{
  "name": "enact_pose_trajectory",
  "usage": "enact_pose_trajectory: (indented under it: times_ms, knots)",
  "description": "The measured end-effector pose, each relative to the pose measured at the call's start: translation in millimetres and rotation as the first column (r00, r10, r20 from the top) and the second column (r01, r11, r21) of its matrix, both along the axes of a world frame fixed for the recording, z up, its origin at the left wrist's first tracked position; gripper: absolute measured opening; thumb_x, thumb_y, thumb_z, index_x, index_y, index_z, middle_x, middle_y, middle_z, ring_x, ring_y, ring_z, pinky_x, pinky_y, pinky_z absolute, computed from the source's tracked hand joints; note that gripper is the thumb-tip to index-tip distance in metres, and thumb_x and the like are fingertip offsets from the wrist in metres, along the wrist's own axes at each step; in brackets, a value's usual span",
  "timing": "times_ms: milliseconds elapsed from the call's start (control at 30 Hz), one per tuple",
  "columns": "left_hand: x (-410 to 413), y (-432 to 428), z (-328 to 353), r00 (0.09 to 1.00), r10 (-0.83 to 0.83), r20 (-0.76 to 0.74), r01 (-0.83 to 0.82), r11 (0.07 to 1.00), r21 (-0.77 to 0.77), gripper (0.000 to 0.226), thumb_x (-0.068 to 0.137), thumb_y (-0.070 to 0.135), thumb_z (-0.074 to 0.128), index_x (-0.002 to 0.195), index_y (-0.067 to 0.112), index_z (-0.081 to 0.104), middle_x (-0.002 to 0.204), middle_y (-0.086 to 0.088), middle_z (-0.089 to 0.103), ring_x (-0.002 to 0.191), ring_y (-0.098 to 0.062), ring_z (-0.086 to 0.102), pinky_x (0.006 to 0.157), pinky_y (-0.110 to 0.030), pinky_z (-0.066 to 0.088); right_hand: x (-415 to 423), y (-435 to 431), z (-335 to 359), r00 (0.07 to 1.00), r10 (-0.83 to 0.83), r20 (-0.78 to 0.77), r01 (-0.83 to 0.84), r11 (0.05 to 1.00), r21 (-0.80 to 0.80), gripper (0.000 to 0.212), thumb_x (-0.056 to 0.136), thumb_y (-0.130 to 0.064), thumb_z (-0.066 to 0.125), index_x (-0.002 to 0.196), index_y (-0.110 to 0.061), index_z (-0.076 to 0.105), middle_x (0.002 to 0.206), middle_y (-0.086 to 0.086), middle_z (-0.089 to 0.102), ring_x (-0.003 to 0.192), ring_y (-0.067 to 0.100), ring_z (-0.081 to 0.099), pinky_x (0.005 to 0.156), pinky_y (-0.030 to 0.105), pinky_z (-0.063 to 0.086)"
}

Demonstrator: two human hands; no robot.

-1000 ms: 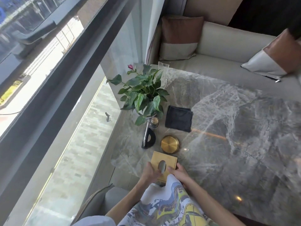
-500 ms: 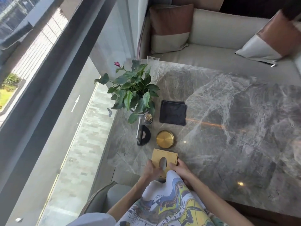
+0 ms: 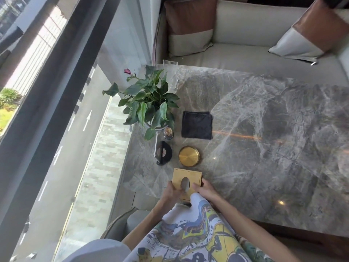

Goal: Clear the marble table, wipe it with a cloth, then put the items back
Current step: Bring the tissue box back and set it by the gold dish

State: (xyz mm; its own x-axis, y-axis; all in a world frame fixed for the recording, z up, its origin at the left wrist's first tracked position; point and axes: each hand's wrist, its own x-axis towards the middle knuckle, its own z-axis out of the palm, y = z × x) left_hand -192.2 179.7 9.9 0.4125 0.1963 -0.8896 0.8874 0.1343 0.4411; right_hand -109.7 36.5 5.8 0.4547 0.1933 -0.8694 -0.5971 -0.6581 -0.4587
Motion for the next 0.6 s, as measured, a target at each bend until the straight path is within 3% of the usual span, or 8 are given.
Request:
enact_pose_trajectory:
  times_ms: [233,367,500,600]
  knots:
    - [0.2,2.1,0.3,0.998,-0.049,0.028,0.048,0.998,0.033,0.031,0.079,0.020,0.067,0.104,0.019,0.048,0.091,0.003,0.062,0.079,-0.011,0.061,0.067,-0.029,0.053,-1.6,2.4,1.3,1.000,-0.009,0.010,0.009,1.000,0.000,0.037,0.095,-0.023,0.058,0.129,-0.010,0.053,0.122,0.006,0.064,0.100,0.017,0.059,0.081,0.026,0.044]
    - [-0.1,4.2,2.3,0.995,-0.091,0.035,0.089,0.995,0.039,0.031,0.083,0.019,0.068,0.107,0.013,0.048,0.088,0.006,0.060,0.077,-0.007,0.058,0.056,-0.016,0.048,-1.5,1.8,4.9,1.000,0.000,0.005,0.000,1.000,0.009,0.034,0.095,-0.026,0.057,0.127,-0.014,0.053,0.117,0.003,0.064,0.096,0.015,0.060,0.064,0.019,0.047]
    - [1.3,9.2,-2.4,0.983,-0.182,0.015,0.180,0.980,0.090,0.057,0.083,0.029,0.067,0.130,0.006,0.043,0.121,-0.010,0.060,0.107,-0.026,0.060,0.086,-0.034,0.052,-0.6,2.3,0.2,0.999,-0.038,-0.033,0.038,0.999,0.010,0.033,0.093,-0.026,0.060,0.124,-0.016,0.054,0.122,0.008,0.066,0.103,0.023,0.066,0.083,0.039,0.058]
    - [2.7,10.7,-8.1,0.979,-0.201,0.015,0.199,0.976,0.084,0.058,0.084,0.027,0.065,0.133,0.006,0.041,0.125,-0.013,0.058,0.113,-0.029,0.058,0.092,-0.039,0.051,-0.9,3.0,-0.1,0.992,-0.078,-0.095,0.078,0.997,-0.004,0.033,0.094,-0.028,0.059,0.125,-0.021,0.052,0.118,0.008,0.066,0.101,0.025,0.067,0.074,0.042,0.059]
